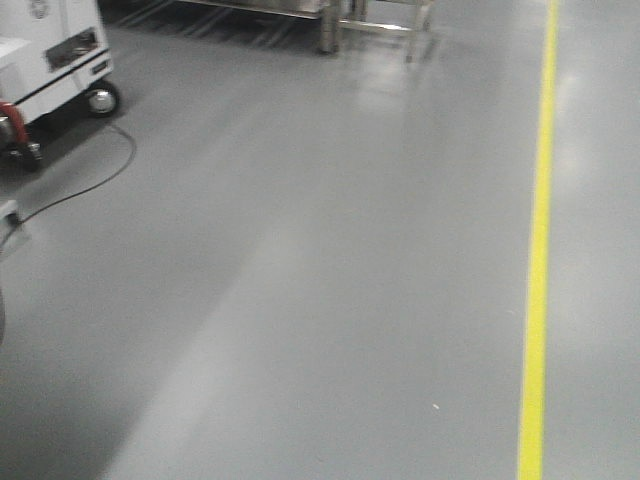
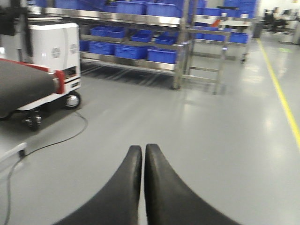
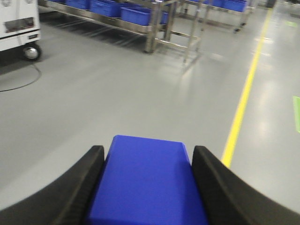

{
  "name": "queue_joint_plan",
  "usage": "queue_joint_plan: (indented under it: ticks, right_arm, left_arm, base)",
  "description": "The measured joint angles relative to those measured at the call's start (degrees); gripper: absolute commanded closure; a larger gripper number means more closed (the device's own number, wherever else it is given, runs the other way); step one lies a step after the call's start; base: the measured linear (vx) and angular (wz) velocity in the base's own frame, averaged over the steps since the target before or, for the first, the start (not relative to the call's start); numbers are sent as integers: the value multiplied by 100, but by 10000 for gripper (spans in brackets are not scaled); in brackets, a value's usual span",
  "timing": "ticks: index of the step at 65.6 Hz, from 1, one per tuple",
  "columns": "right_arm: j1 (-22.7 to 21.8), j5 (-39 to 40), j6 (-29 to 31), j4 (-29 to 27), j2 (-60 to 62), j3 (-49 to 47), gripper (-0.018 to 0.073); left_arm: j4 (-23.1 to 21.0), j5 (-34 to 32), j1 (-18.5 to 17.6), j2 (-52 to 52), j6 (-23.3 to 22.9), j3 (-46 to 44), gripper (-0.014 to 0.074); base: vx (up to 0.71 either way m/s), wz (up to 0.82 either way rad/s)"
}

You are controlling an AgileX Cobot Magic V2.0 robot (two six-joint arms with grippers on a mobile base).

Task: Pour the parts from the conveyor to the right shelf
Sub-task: 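Drive along the yellow floor line carrying the blue part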

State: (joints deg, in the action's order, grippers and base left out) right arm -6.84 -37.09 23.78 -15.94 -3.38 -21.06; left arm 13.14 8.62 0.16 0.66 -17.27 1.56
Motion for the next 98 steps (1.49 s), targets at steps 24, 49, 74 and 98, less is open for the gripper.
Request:
queue_joint_plan:
  ticks: [24,49,74,98]
  right_arm:
    - [0,0,0,0,0,0,564]
    - [0,-7,0,0,0,0,564]
    - [0,-7,0,0,0,0,564]
    - [0,-7,0,0,0,0,564]
  left_arm:
    - [0,0,0,0,0,0,603]
    - [0,0,0,0,0,0,603]
    - [0,0,0,0,0,0,603]
    - [0,0,0,0,0,0,603]
  base:
    - [-27,-63]
    - [-17,-60]
    - [-6,-25]
    - [5,-1]
